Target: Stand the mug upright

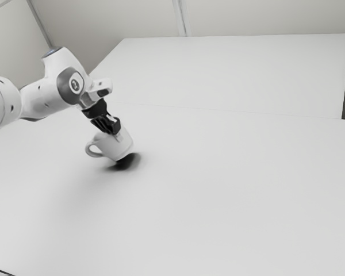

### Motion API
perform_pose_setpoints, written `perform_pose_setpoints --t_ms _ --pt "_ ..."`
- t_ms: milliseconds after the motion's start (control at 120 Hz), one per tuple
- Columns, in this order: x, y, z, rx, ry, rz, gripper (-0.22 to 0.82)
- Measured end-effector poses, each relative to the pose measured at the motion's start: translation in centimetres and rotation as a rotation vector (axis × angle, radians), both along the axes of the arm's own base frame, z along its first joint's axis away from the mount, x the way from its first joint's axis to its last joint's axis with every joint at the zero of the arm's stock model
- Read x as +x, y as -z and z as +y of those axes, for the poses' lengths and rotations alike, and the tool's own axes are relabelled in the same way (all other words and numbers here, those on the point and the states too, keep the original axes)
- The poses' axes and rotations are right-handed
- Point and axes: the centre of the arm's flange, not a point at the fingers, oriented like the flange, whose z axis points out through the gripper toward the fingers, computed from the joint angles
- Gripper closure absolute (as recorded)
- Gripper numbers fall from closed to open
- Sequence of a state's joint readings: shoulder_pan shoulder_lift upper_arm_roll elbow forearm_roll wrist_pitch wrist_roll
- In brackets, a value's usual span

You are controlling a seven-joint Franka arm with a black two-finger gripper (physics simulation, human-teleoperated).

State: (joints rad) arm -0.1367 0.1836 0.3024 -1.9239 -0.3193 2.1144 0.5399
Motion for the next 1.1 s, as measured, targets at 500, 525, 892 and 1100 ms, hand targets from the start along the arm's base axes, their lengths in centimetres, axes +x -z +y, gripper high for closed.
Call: perform_pose_setpoints --t_ms 500,525,892,1100 --pt "-1.2 1.9 -2.9 0.141 -0.319 0.029 0.79" --pt "-1.4 1.8 -3.1 0.144 -0.331 0.031 0.79" --pt "-3.7 2.8 -5.6 0.231 -0.456 0.102 0.79" --pt "-4.3 3.3 -7.4 0.314 -0.483 0.144 0.79"
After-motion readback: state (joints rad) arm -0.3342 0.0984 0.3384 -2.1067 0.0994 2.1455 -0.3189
